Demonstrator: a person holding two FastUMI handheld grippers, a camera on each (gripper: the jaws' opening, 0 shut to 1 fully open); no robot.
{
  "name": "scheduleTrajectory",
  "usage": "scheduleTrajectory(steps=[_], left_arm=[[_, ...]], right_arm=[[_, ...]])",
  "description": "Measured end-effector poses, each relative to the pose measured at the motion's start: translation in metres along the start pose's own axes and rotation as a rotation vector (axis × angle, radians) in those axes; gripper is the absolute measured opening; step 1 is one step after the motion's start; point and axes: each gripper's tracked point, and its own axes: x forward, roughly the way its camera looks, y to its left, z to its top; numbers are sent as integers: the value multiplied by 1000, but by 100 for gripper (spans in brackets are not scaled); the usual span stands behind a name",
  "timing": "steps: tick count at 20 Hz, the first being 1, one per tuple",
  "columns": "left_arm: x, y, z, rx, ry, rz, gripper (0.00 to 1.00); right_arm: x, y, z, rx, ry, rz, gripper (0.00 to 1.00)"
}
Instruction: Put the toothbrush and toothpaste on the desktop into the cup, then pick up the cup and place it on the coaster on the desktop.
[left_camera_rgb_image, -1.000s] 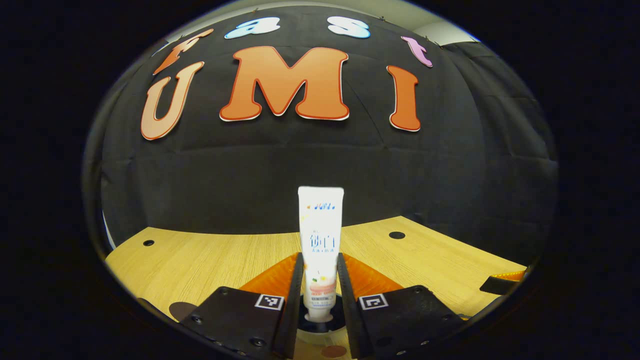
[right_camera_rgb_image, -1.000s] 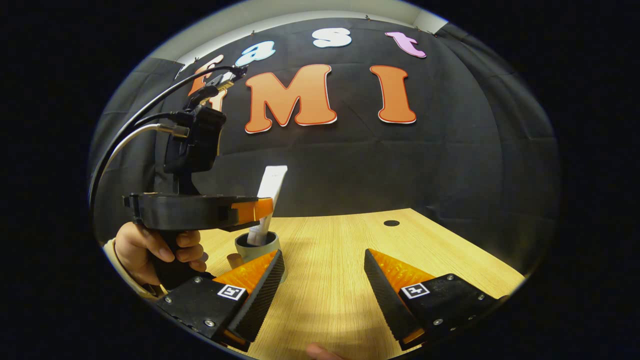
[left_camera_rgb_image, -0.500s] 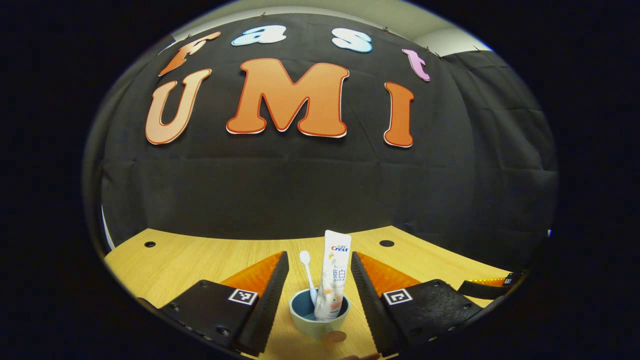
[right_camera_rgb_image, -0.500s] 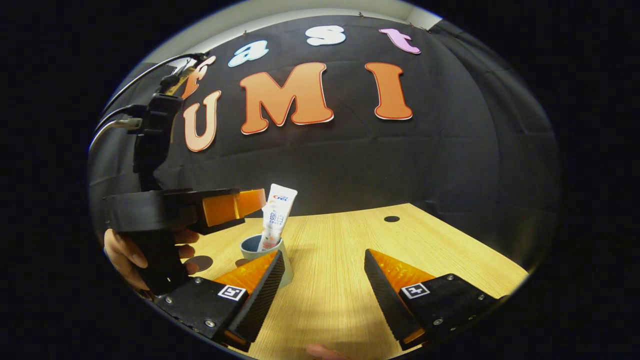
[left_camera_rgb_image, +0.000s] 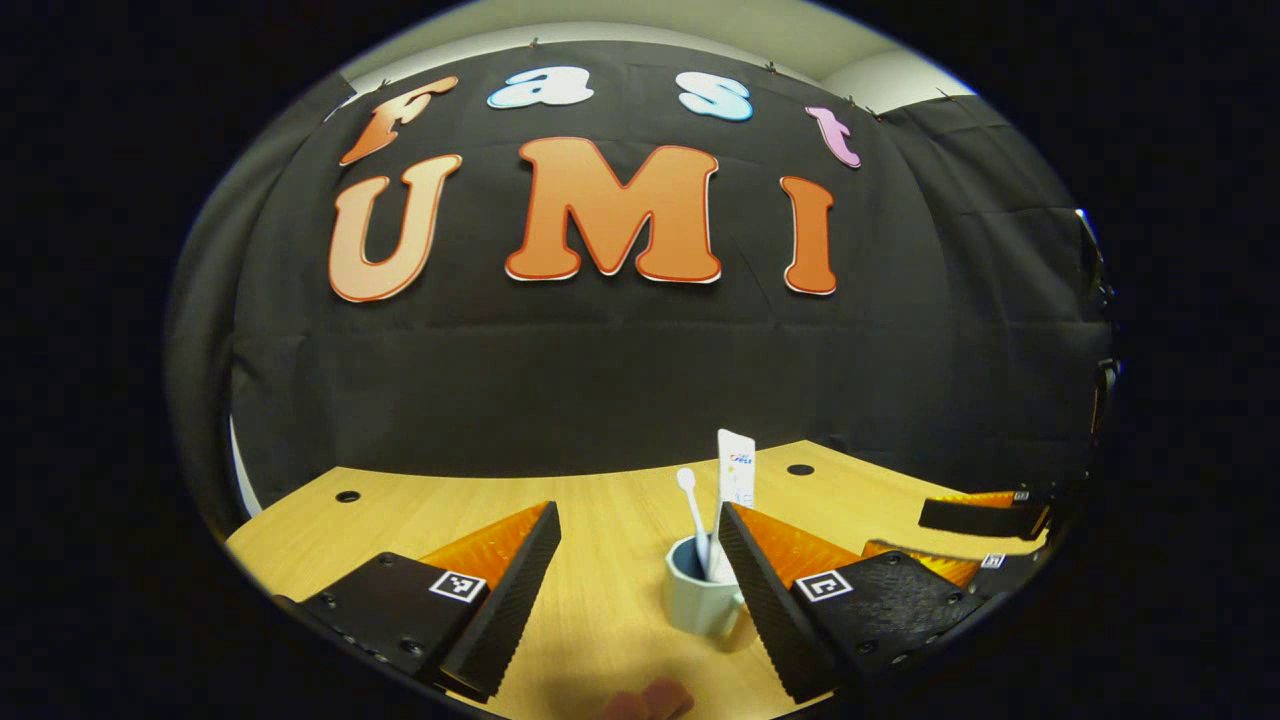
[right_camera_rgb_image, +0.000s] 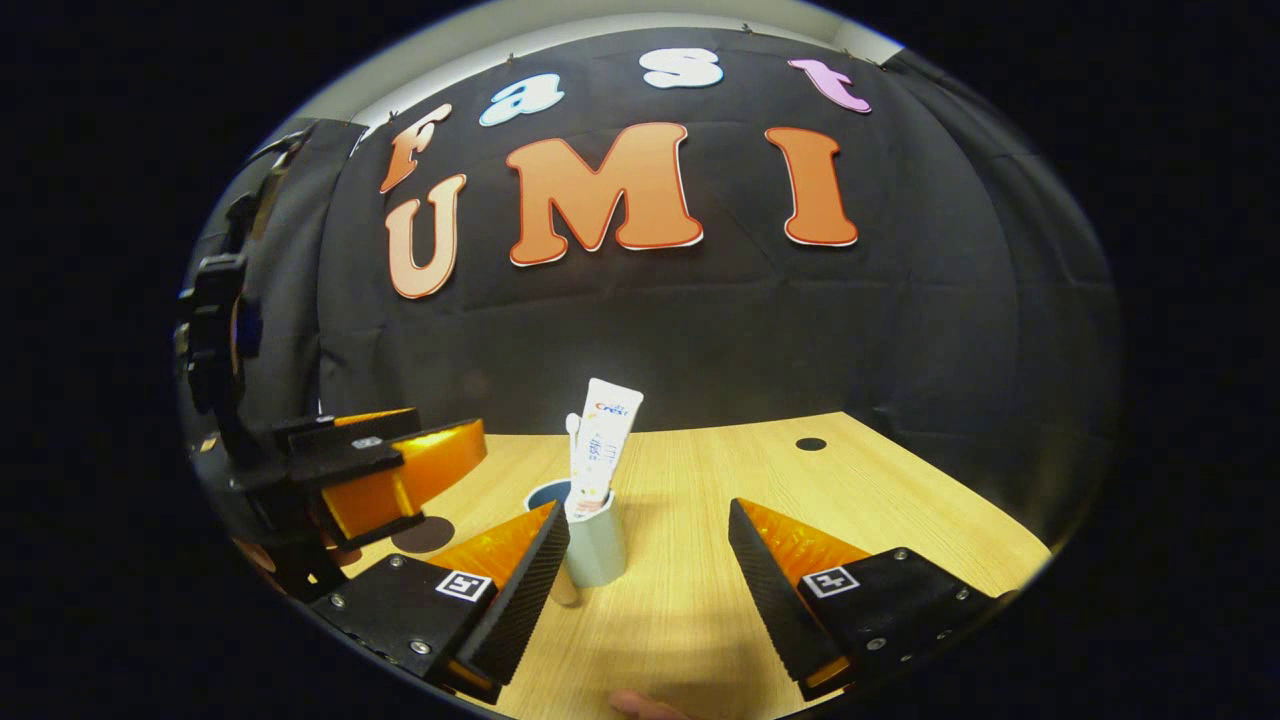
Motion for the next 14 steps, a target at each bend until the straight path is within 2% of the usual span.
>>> scheduleTrajectory(steps=[3,9,14], left_arm=[[-22,25,-5,-6,-8,27,96],[-66,71,-14,-2,-26,79,96],[-96,97,-28,2,-31,114,96]], right_arm=[[7,19,11,-7,26,35,97],[34,42,8,-23,150,42,97],[54,59,-25,-63,363,51,97]])
